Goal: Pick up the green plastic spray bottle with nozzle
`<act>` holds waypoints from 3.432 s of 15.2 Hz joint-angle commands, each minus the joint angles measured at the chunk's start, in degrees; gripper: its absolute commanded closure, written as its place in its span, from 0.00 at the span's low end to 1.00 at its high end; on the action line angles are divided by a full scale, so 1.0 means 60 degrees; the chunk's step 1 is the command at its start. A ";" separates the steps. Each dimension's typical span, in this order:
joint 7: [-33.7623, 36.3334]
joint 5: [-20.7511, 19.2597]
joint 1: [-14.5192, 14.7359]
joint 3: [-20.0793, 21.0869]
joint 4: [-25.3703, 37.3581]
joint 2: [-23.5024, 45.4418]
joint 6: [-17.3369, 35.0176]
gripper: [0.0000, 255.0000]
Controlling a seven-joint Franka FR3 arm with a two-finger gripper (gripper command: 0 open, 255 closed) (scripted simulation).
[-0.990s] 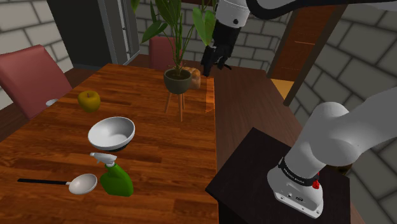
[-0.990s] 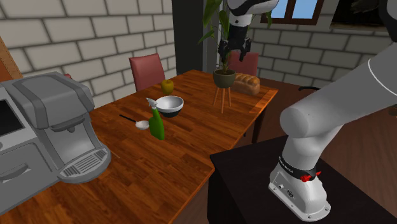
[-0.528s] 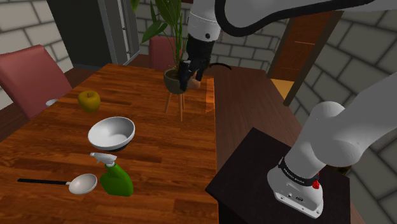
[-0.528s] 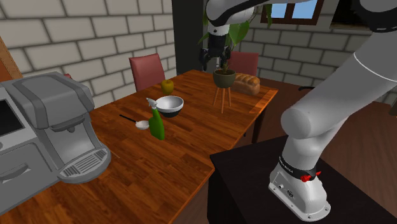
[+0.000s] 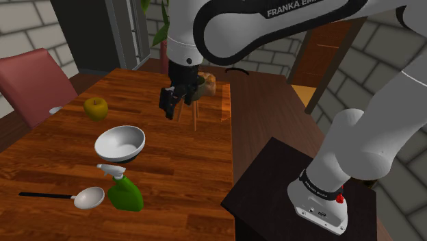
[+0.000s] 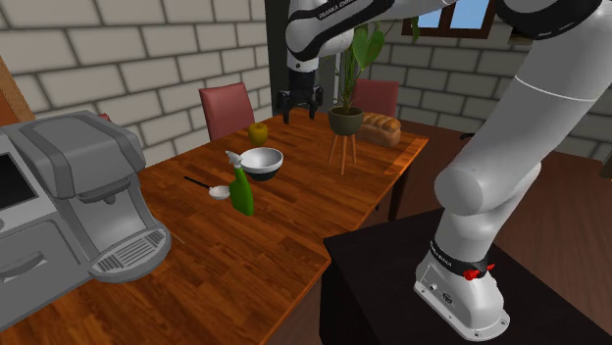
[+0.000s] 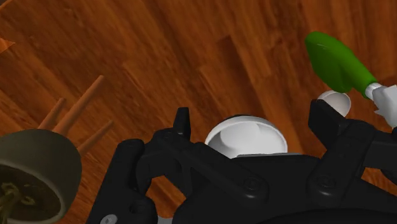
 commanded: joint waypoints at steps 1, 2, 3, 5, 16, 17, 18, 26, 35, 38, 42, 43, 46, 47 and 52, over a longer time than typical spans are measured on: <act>0.0197 -0.0115 0.0134 0.0234 0.0369 0.0584 0.0159 0.00; 0.0290 -0.0187 0.0202 0.0339 0.0557 0.0874 0.0231 0.00; 0.0386 -0.0268 0.0274 0.0439 0.0752 0.1167 0.0296 0.00; 0.0582 -0.0453 0.0432 0.0624 0.1166 0.1762 0.0405 0.00; 0.1546 -0.1732 0.1725 0.1191 0.4006 0.5133 0.0466 0.00; 0.1560 -0.1757 0.1737 0.1174 0.3943 0.5182 0.0575 0.00; 0.1577 -0.1785 0.1745 0.1160 0.3881 0.5233 0.0684 0.00; 0.1683 -0.1961 0.1802 0.1075 0.3575 0.5553 0.1285 1.00; 0.1678 -0.1959 0.1799 0.1075 0.3581 0.5549 0.1276 1.00; 0.1622 -0.1863 0.1767 0.1124 0.3734 0.5373 0.0960 1.00; 0.1553 -0.1745 0.1734 0.1179 0.3969 0.5160 0.0529 1.00; 0.1538 -0.1718 0.1727 0.1191 0.4034 0.5111 0.0419 1.00; 0.1494 -0.1642 0.1710 0.1224 0.4242 0.4976 0.0087 1.00; 0.1480 -0.1619 0.1705 0.1234 0.4316 0.4934 -0.0026 1.00; 0.1441 -0.1552 0.1694 0.1263 0.4565 0.4814 -0.0383 1.00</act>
